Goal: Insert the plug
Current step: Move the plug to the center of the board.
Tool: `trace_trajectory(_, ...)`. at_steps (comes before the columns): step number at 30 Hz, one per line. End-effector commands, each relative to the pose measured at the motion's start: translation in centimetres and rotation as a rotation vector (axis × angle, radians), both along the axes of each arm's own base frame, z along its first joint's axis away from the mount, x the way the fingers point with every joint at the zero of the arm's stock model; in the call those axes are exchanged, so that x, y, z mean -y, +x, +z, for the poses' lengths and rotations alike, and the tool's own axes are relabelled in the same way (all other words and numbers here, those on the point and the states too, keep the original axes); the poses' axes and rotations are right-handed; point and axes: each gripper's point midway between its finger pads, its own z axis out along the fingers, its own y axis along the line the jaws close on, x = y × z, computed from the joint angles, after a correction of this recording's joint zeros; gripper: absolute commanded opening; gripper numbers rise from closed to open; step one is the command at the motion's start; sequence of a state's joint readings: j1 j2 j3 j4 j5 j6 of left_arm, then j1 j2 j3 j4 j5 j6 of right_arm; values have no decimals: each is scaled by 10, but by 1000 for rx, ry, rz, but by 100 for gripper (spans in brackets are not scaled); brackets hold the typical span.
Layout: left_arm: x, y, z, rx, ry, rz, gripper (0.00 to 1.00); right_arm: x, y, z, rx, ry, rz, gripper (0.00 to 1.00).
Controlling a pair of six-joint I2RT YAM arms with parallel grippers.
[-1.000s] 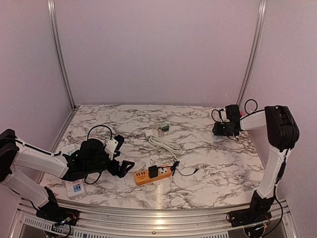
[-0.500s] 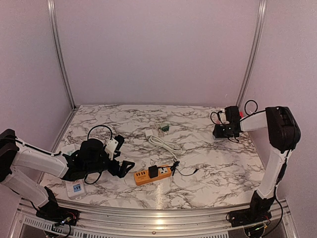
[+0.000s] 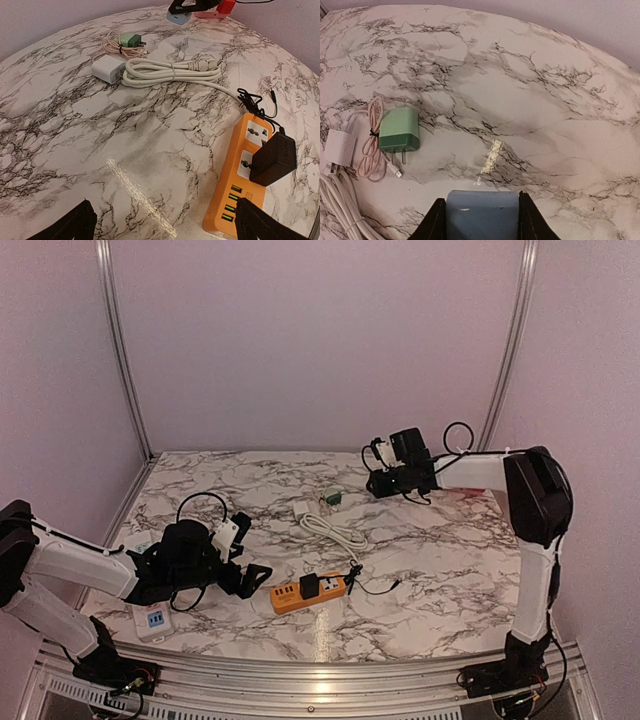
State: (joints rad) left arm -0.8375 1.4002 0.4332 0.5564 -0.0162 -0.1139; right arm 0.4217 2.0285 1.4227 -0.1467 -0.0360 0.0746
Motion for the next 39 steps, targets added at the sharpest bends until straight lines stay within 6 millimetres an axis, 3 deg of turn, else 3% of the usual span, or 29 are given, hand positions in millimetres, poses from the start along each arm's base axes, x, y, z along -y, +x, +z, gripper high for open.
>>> trace_trajectory(1, 0, 3, 9, 23, -28, 4, 99, -41, 1, -17, -28, -31, 67, 33)
trace_trajectory(9, -1, 3, 11, 32, -31, 9, 99, -90, -3, -37, -46, -30, 141, 34)
trace_trajectory(21, -1, 3, 10, 30, -27, 10, 99, -102, -13, -35, -50, -60, 181, 45)
trace_trajectory(25, -1, 3, 11, 30, -29, 11, 99, -101, -15, -25, -37, -58, 183, 46)
trace_trajectory(31, -1, 3, 10, 29, -29, 11, 99, -108, -29, 13, 27, -90, 214, 47)
trace_trajectory(34, -1, 4, 11, 29, -30, 12, 99, -118, -45, 24, 51, -140, 260, 47)
trace_trajectory(39, -1, 3, 10, 28, -27, 11, 99, -131, -74, 24, 55, -187, 327, 47)
